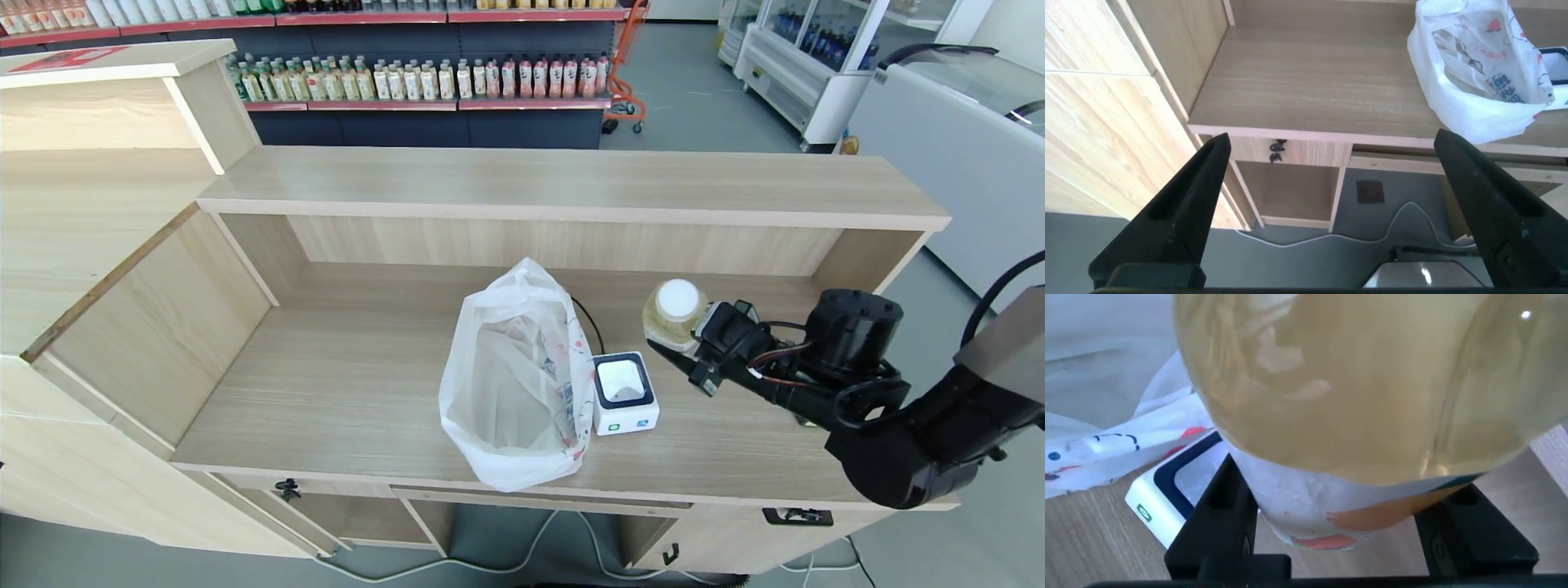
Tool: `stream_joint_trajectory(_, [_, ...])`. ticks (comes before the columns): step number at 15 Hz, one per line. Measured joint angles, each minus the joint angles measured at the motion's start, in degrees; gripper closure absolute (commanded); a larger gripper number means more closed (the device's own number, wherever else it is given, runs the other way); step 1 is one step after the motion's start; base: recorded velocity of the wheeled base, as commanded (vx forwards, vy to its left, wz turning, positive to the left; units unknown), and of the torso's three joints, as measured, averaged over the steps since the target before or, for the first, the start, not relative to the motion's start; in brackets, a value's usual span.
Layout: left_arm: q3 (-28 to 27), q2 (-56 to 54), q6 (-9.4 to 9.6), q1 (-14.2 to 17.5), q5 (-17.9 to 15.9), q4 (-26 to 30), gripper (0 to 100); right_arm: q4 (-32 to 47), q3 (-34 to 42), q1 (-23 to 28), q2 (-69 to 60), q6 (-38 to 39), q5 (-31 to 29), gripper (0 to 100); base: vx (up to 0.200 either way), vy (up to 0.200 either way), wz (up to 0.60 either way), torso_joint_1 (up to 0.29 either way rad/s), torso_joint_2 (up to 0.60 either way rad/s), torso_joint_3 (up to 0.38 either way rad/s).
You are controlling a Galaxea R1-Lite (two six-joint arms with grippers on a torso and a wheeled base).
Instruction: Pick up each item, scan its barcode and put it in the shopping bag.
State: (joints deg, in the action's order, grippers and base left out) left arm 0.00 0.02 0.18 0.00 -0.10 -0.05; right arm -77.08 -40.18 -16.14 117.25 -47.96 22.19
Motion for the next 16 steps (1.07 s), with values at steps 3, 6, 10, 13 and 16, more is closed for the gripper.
stream_joint_trajectory(3, [0.0,0.0,0.0,0.0,0.0,0.0,0,-2.0,-0.1,0.7,3.6,-0.5,1.2,100,0.0,0.0,0.0,0.0,0.0,0.0])
stream_joint_trajectory(6, [0.0,0.0,0.0,0.0,0.0,0.0,0,-2.0,-1.0,0.7,6.2,-1.1,2.0,100,0.0,0.0,0.0,0.0,0.0,0.0])
stream_joint_trajectory(10, [0.0,0.0,0.0,0.0,0.0,0.0,0,-2.0,-2.8,1.4,8.6,-1.3,3.0,100,0.0,0.0,0.0,0.0,0.0,0.0])
stream_joint_trajectory(13, [0.0,0.0,0.0,0.0,0.0,0.0,0,-2.1,-4.8,1.8,10.0,-1.4,5.0,100,0.0,0.0,0.0,0.0,0.0,0.0])
stream_joint_trajectory(16, [0.0,0.0,0.0,0.0,0.0,0.0,0,-2.1,-7.9,2.4,11.9,-1.4,7.5,100,0.0,0.0,0.0,0.0,0.0,0.0])
